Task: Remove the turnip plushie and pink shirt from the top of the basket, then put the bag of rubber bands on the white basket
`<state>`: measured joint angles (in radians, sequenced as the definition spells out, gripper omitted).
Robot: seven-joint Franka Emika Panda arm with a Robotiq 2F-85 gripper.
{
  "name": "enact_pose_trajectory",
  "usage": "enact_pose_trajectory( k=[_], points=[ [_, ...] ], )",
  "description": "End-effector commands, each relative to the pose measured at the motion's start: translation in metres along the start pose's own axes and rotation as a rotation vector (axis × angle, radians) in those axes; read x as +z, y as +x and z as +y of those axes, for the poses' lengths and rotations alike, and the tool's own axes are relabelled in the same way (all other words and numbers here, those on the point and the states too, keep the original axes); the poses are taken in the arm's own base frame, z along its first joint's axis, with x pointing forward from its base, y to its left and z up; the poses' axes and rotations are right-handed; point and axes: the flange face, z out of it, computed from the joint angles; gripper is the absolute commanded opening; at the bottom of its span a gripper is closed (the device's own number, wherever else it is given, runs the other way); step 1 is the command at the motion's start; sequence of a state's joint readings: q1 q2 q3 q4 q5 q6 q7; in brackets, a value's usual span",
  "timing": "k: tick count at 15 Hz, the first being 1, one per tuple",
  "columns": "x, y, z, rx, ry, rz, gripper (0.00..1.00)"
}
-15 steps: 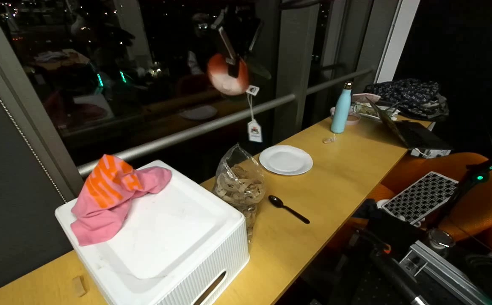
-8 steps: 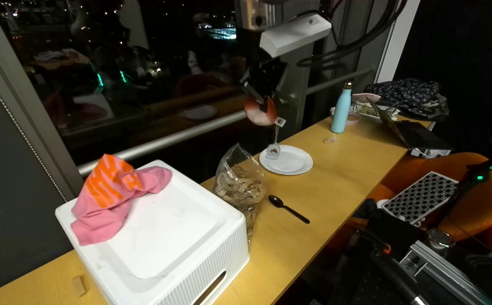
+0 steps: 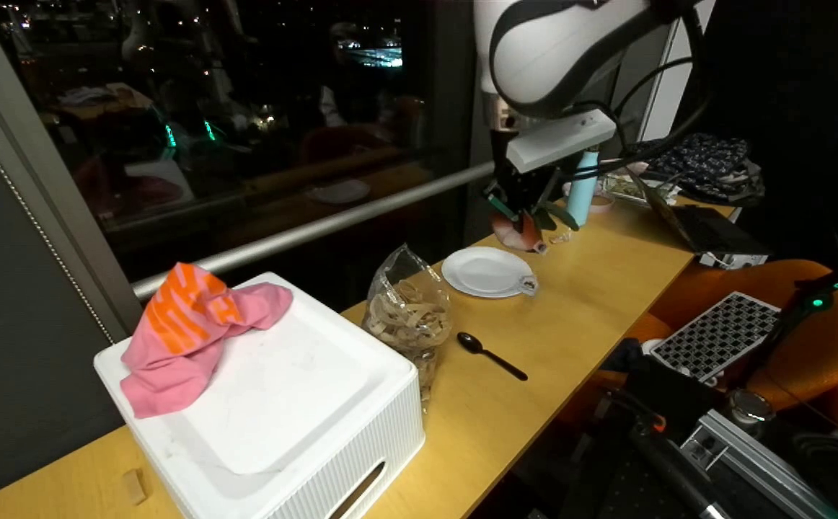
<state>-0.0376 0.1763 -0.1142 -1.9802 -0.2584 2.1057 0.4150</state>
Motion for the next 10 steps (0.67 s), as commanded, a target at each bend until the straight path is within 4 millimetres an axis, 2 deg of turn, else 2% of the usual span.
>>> enact_pose_trajectory(
  k=[1, 5, 7, 8, 9, 10],
  points=[
    [0.043, 0.013, 0.025, 0.028, -0.049, 0.039, 0.03],
    [0.081, 0.025, 0.036, 0.025, -0.088, 0.075, 0.03],
    [0.090, 0.028, 0.038, 0.031, -0.099, 0.089, 0.03],
    [0.093, 0.028, 0.038, 0.039, -0.099, 0.095, 0.36],
    [0.094, 0.029, 0.040, 0.047, -0.100, 0.100, 0.37],
    [0.094, 0.029, 0.041, 0.058, -0.097, 0.101, 0.43]
  ],
)
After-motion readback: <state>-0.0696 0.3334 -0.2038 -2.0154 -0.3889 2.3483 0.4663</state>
